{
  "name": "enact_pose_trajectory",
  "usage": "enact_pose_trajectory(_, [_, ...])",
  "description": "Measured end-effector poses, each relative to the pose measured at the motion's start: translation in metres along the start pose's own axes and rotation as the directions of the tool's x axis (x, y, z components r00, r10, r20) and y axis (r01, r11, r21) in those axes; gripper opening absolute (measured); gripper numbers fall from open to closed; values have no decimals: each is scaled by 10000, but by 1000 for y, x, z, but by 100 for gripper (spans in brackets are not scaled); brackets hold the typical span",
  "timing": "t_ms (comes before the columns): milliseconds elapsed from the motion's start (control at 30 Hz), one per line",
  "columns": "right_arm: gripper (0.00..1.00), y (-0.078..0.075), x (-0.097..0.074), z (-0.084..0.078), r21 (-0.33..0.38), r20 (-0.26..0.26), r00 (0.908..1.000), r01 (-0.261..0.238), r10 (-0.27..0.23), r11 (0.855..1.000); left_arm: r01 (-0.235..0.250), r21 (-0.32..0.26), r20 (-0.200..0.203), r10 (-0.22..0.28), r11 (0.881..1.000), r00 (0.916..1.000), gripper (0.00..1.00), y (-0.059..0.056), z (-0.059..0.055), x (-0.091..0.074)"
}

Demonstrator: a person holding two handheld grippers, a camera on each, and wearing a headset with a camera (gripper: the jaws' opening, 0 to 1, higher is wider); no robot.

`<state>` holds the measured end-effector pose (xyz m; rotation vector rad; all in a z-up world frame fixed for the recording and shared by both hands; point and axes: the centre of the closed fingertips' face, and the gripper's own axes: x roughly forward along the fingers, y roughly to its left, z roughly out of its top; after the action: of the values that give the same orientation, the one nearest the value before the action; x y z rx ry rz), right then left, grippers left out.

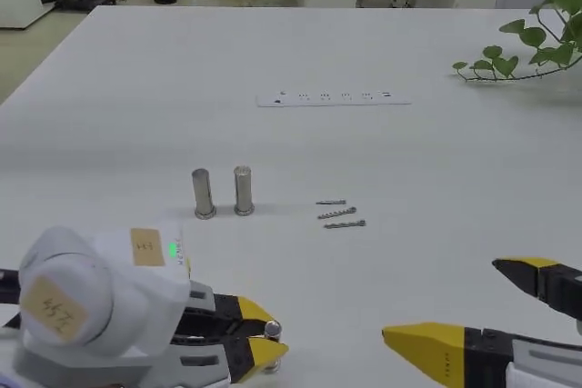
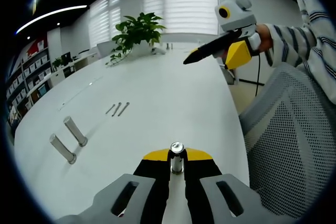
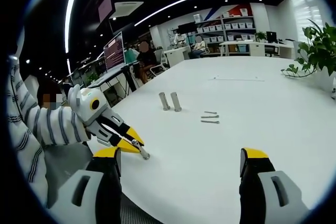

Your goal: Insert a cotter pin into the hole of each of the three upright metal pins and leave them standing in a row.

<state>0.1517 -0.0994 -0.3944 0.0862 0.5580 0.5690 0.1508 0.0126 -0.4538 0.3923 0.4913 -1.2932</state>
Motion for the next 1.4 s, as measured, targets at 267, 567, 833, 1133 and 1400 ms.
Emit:
enact_pose_trajectory(267, [93,2,0,0,-63,-58,10000,-48,48,10000,-13,-629,-17,12,9980,10000,5,0,-1,-2])
enact_pose_trajectory(567, [93,6,2,4,-293,-155,9996,-228,223,9993,-26,-654,-229,11,9979,9997,11,-7,-2,-8])
enact_pose_trajectory(833, [92,7,6,12,-425,-91,9992,-385,381,9984,-178,-1182,-47,173,9928,9998,44,-19,1,-27])
enact_pose_trajectory(1133, [92,3,11,24,-685,-2,9992,-411,412,9968,-907,-2311,675,1090,9687,9917,70,-20,15,-50])
enact_pose_trajectory(1400, [91,-6,14,30,-831,-138,9993,-360,349,9959,-1778,-2773,729,2051,9442,9760,99,-18,11,-64])
